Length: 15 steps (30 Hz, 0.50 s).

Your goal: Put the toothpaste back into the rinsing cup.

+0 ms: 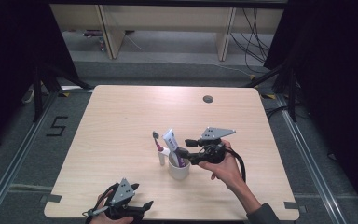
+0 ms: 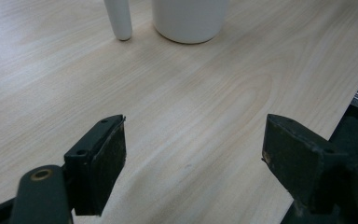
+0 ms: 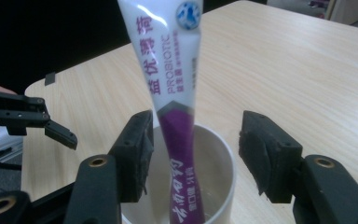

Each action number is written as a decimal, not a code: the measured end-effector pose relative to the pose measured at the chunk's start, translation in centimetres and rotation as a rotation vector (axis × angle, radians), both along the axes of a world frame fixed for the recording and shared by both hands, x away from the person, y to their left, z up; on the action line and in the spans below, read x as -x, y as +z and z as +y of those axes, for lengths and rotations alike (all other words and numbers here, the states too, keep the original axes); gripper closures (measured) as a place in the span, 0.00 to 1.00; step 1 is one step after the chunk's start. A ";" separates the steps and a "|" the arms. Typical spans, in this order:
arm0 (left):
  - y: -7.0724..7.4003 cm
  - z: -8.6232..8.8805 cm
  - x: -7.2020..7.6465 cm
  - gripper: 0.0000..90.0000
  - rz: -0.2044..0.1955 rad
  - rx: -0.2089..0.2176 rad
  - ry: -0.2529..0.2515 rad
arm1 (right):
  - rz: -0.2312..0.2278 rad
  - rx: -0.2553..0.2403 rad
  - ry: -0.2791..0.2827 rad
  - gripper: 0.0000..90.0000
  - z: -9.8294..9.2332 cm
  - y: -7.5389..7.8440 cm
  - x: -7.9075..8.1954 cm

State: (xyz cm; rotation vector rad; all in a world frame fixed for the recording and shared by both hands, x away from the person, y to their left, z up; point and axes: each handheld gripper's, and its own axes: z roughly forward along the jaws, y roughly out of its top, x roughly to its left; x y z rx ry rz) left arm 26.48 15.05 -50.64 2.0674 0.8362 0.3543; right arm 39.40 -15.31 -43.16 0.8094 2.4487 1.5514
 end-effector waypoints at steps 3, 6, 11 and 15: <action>0.0 0.0 0.0 0.24 -0.001 0.003 0.002 | -0.004 -0.010 -0.031 0.48 -0.6 0.4 0.1; -0.1 0.0 -0.1 0.24 0.004 0.001 -0.002 | -0.002 -0.013 -0.035 0.47 -1.2 0.6 0.0; -0.1 0.1 -0.2 0.24 -0.009 0.006 0.003 | -0.004 -0.019 -0.036 0.47 -1.8 0.6 0.0; 0.0 0.1 -0.1 0.24 0.000 0.005 0.005 | 0.000 -0.022 -0.054 0.47 -2.3 0.7 0.0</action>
